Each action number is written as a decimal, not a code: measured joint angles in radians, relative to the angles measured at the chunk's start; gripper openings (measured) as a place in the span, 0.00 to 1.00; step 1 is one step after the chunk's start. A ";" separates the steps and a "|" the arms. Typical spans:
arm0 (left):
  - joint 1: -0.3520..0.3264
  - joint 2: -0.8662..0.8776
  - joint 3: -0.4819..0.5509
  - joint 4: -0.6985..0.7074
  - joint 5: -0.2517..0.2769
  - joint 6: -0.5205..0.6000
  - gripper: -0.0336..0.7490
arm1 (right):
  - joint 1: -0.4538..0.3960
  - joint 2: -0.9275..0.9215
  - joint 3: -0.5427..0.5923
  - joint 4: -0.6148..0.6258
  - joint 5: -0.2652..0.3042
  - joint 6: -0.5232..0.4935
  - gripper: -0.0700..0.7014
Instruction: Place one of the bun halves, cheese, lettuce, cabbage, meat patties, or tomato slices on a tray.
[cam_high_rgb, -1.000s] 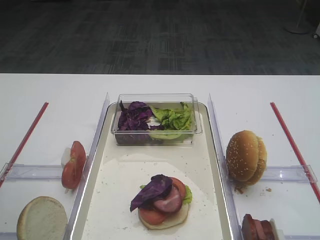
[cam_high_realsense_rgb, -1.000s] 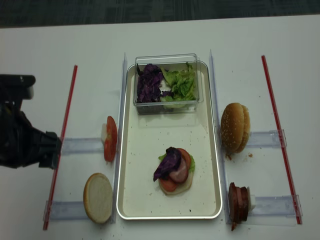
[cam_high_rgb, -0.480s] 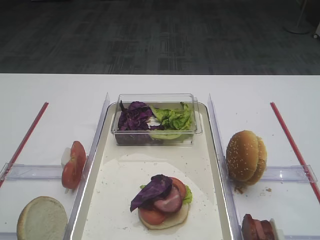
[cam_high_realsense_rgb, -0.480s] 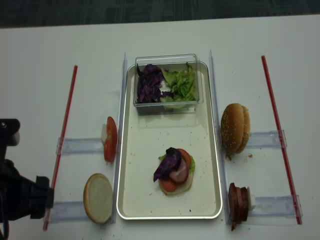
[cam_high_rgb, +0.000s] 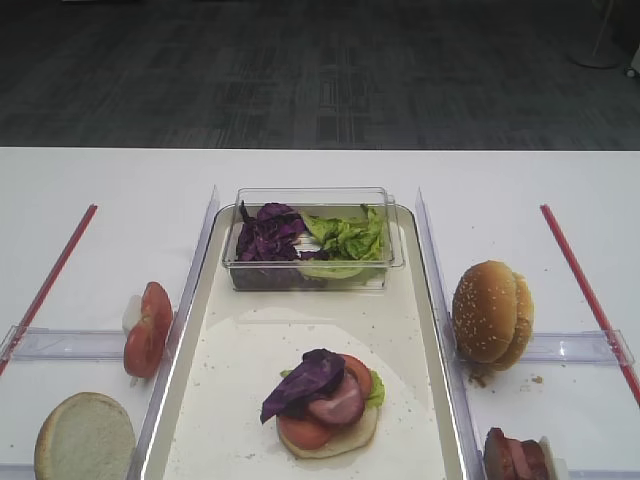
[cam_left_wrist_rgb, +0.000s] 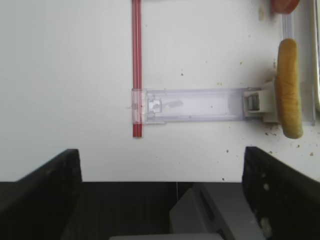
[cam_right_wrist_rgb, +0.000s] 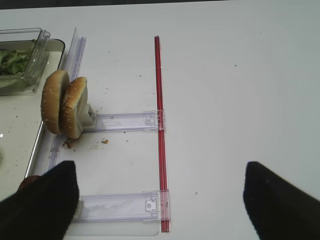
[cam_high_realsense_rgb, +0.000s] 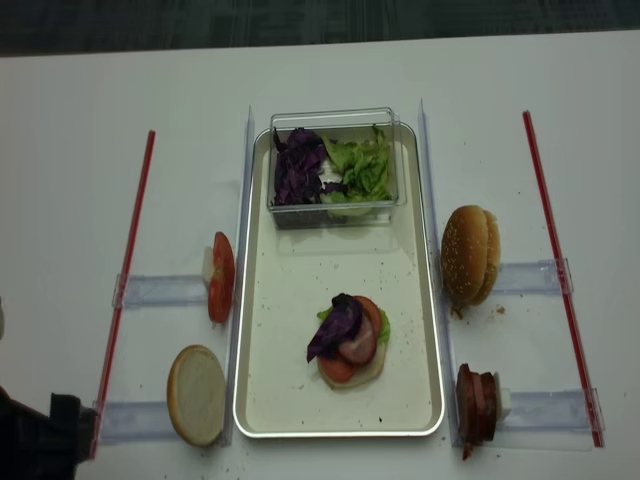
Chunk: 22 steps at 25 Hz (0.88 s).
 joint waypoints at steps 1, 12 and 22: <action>0.000 -0.027 0.000 0.000 0.003 0.000 0.81 | 0.000 0.000 0.000 0.000 0.000 0.000 0.97; 0.000 -0.316 0.008 -0.002 0.029 0.000 0.81 | 0.000 0.000 0.000 0.000 0.000 0.000 0.97; 0.000 -0.545 0.008 -0.020 0.040 0.008 0.81 | 0.000 0.000 0.000 0.000 0.000 0.000 0.97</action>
